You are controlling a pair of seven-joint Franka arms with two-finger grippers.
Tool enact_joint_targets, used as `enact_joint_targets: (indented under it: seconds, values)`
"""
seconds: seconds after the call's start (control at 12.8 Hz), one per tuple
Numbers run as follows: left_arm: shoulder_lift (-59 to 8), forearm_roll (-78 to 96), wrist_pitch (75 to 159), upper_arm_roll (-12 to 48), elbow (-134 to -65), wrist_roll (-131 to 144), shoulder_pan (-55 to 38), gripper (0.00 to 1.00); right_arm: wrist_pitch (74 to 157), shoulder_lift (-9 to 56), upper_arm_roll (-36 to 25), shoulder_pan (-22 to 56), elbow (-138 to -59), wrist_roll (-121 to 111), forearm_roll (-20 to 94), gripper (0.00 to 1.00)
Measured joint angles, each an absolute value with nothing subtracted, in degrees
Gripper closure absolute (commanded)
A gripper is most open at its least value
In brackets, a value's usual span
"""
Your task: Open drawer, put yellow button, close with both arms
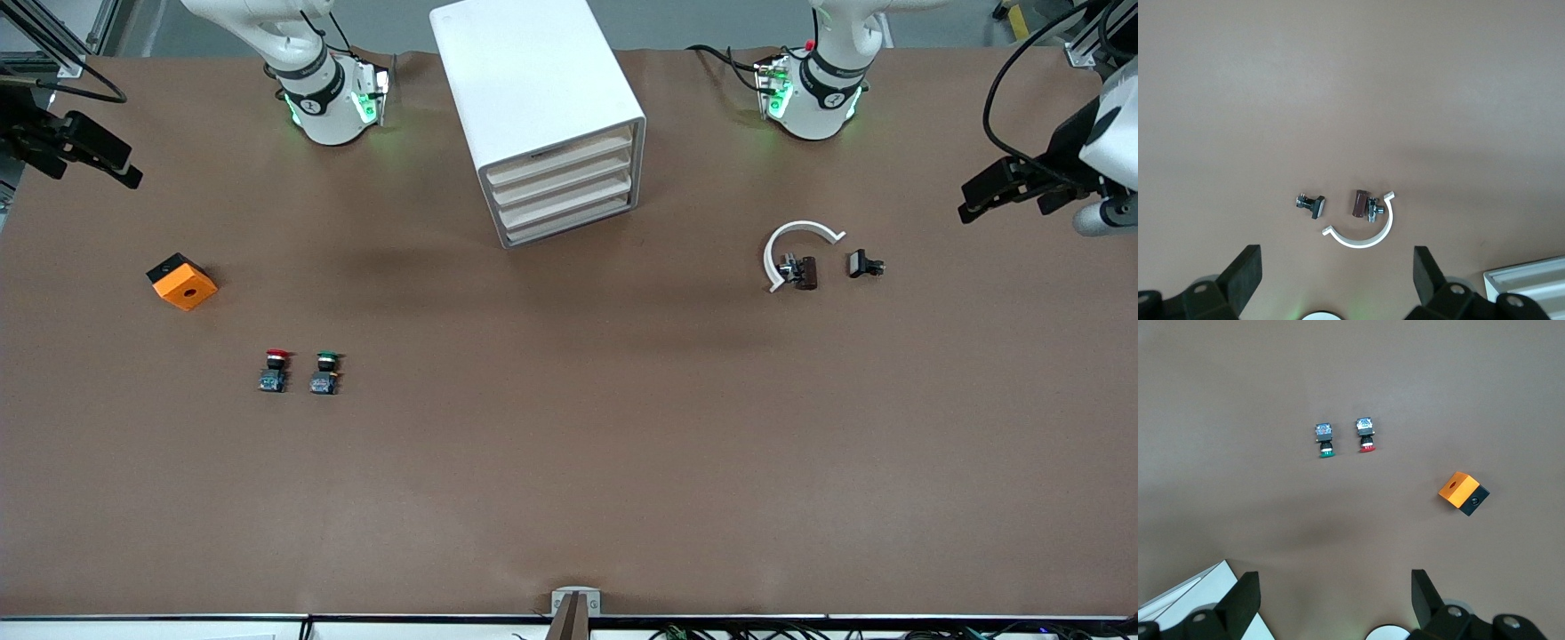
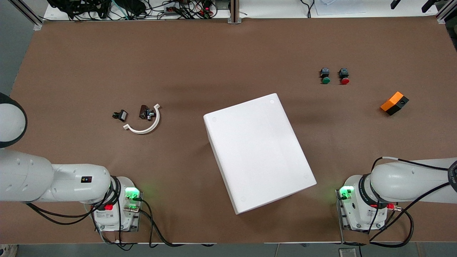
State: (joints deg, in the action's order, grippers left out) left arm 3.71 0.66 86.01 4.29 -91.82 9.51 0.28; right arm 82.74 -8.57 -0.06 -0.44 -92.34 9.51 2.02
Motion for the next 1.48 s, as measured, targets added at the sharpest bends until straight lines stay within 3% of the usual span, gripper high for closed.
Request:
enact_joint_targets:
  seconds: [1.48]
  values:
    - [4.9, 0.7, 83.4, 6.0, -92.3, 13.6, -0.5, 0.00, 86.6, -13.6, -1.9, -0.8, -98.5, 3.8, 2.0, 0.00]
